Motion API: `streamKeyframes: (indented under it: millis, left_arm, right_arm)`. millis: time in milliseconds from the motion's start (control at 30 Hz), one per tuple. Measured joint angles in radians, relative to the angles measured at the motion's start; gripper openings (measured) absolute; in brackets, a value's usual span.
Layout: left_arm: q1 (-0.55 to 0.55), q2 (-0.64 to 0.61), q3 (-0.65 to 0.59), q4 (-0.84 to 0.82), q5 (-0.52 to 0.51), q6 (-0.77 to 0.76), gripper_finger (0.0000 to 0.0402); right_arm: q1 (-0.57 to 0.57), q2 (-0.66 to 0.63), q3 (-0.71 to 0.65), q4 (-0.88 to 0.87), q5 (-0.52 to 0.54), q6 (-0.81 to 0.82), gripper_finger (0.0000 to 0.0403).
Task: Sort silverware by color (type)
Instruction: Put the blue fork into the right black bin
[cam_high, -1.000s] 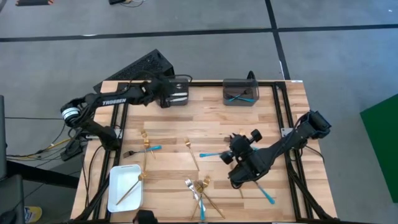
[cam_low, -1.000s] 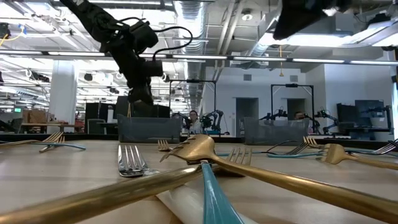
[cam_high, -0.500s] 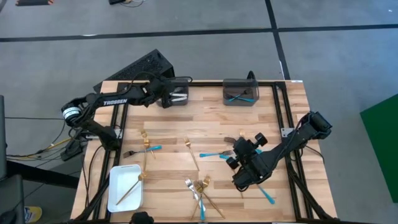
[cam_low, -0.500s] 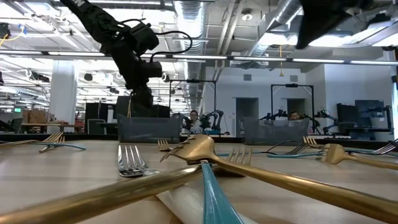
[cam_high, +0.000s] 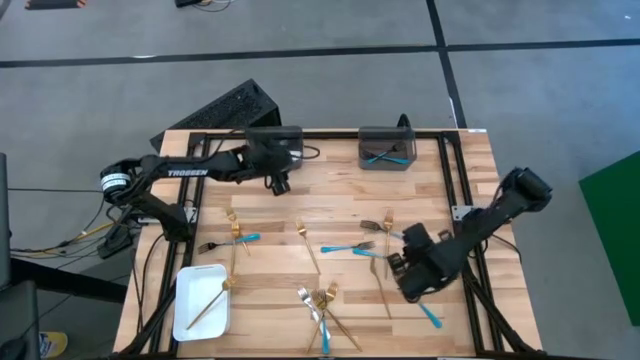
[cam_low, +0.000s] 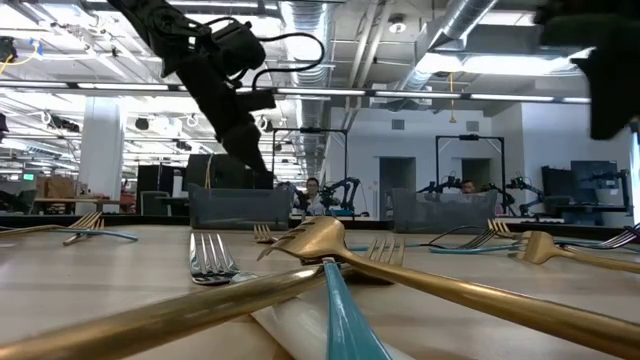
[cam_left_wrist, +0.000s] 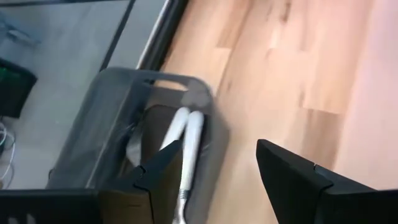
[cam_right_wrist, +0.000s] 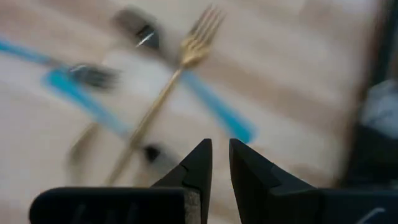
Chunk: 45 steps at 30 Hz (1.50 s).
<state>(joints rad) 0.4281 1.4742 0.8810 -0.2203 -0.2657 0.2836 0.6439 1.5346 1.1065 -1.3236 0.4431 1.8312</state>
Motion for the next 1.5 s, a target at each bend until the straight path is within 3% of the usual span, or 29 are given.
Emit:
streamKeyframes:
  millis: [133,300,567,733,833,1200,1500]
  left_arm:
    - [-0.034,0.0,0.0,0.0,0.038,-0.003,0.0196]
    - [-0.081,0.0,0.0,0.0,0.136,-0.076,0.0196]
    - [-0.208,-0.001,0.0,-0.052,0.156,-0.141,0.0196]
    - [-0.292,-0.001,0.0,-0.105,0.126,-0.153,0.0196]
    - [-0.327,-0.001,0.0,-0.11,0.078,-0.171,0.0196]
    - [-0.349,-0.001,0.0,-0.029,0.029,-0.214,0.0196]
    - [-0.349,-0.001,0.0,-0.011,0.03,-0.217,0.0196]
  right_arm:
    - [0.031,-0.108,-0.165,0.246,0.056,0.052,0.0082]
    - [0.007,-0.118,-0.302,0.393,0.075,0.097,0.0094]
    - [-0.082,-0.025,-0.342,0.447,0.076,0.084,0.0179]
    - [-0.083,0.003,-0.338,0.445,-0.082,0.049,0.0214]
    - [-0.042,0.005,-0.318,0.446,-0.152,0.046,0.0215]
    - [0.164,0.011,-0.199,0.491,-0.151,0.039,0.0189]
    - [0.233,0.169,-0.197,0.559,-0.206,0.022,0.0164]
